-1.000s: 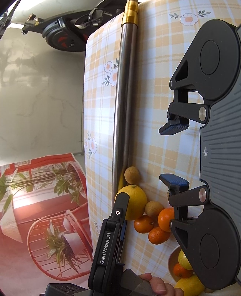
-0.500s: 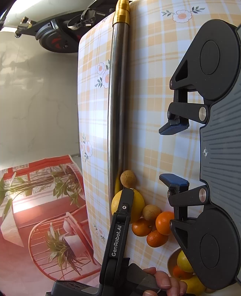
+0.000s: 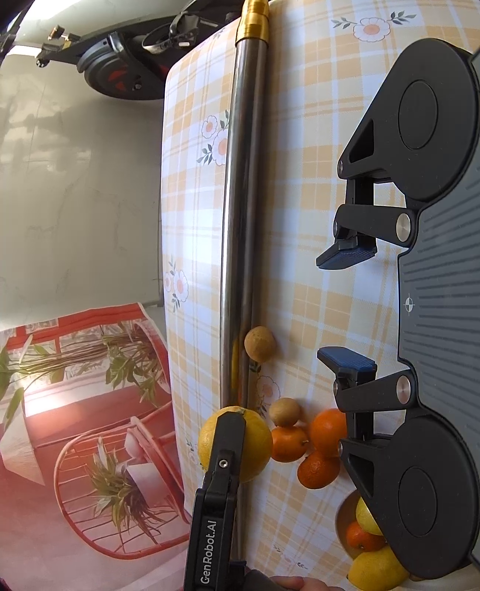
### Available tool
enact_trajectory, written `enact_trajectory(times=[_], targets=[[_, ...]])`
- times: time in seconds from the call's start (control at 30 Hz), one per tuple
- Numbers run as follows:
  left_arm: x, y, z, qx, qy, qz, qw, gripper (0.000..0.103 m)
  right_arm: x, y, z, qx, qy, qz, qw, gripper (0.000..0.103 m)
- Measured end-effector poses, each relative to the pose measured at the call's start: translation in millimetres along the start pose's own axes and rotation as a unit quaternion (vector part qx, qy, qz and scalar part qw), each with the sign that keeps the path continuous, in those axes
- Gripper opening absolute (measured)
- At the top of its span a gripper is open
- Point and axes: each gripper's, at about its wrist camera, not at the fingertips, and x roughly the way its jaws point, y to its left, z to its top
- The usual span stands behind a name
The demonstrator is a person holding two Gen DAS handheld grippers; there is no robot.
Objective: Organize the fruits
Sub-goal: 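Lift the large lemon with the left tool while the right tool grasps a tangerine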
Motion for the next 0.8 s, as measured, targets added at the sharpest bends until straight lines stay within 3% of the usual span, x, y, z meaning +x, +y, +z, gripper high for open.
enact_trajectory(times=[0.3, 0.63, 0.8], targets=[[-53, 28, -17, -0.030, -0.025, 0.056, 0.9977, 0.064, 5, 20, 10, -0.019, 0.003, 0.009, 1.000, 0.043], [-103, 55, -34, -0.084, -0.064, 0.094, 0.9899, 0.065, 9, 57, 16, -0.054, 0.014, 0.038, 0.998, 0.043], [-121, 62, -50, -0.107, -0.062, 0.100, 0.9872, 0.065, 16, 78, 15, -0.076, 0.025, 0.049, 0.996, 0.043]])
